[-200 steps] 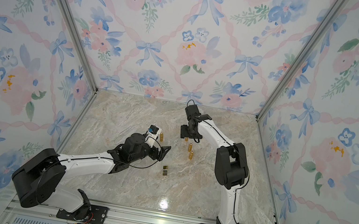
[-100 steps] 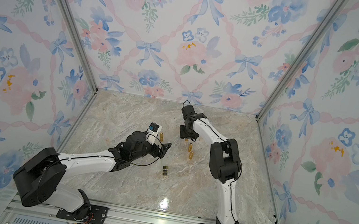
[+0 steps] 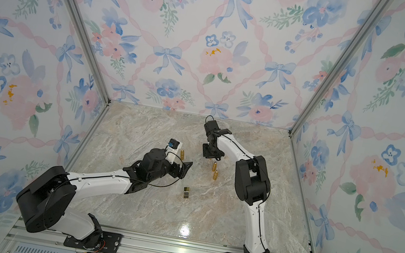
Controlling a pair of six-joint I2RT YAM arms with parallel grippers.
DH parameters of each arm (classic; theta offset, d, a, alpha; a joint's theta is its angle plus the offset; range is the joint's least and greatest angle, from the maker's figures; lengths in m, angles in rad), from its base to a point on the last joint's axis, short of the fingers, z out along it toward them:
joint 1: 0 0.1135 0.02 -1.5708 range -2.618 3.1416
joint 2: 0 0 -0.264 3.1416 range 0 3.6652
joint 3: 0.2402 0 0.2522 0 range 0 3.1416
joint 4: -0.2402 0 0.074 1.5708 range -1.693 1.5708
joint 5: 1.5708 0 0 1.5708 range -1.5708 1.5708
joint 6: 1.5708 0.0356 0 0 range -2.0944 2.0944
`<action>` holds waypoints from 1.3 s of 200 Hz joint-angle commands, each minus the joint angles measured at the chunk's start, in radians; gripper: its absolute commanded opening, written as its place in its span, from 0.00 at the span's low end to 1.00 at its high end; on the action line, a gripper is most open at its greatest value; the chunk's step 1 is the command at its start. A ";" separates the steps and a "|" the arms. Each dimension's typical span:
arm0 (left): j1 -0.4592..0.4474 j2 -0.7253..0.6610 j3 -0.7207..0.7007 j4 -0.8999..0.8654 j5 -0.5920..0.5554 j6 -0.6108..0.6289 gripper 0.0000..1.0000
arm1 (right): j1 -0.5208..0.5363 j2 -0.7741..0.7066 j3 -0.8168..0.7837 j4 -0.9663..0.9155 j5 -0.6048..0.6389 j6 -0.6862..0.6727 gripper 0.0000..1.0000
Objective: Open the lipstick cap
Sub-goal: Pick up the lipstick at the center of the board.
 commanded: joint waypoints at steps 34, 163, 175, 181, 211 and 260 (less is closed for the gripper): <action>-0.003 0.009 0.037 -0.022 -0.016 0.004 0.98 | 0.006 0.031 0.030 -0.022 0.015 -0.005 0.24; -0.002 -0.076 -0.025 -0.027 -0.039 0.153 0.98 | 0.038 -0.299 -0.129 -0.006 -0.168 0.046 0.20; -0.002 -0.080 -0.046 -0.029 -0.015 0.182 0.96 | 0.047 -0.338 -0.153 -0.019 -0.197 0.052 0.20; -0.002 -0.085 -0.051 -0.027 -0.005 0.194 0.95 | 0.052 -0.358 -0.164 -0.027 -0.209 0.054 0.20; -0.004 -0.109 -0.076 -0.019 0.071 0.256 0.84 | 0.090 -0.459 -0.217 -0.065 -0.254 0.054 0.21; -0.007 -0.154 -0.142 0.054 0.237 0.331 0.66 | 0.137 -0.583 -0.294 -0.114 -0.340 0.074 0.21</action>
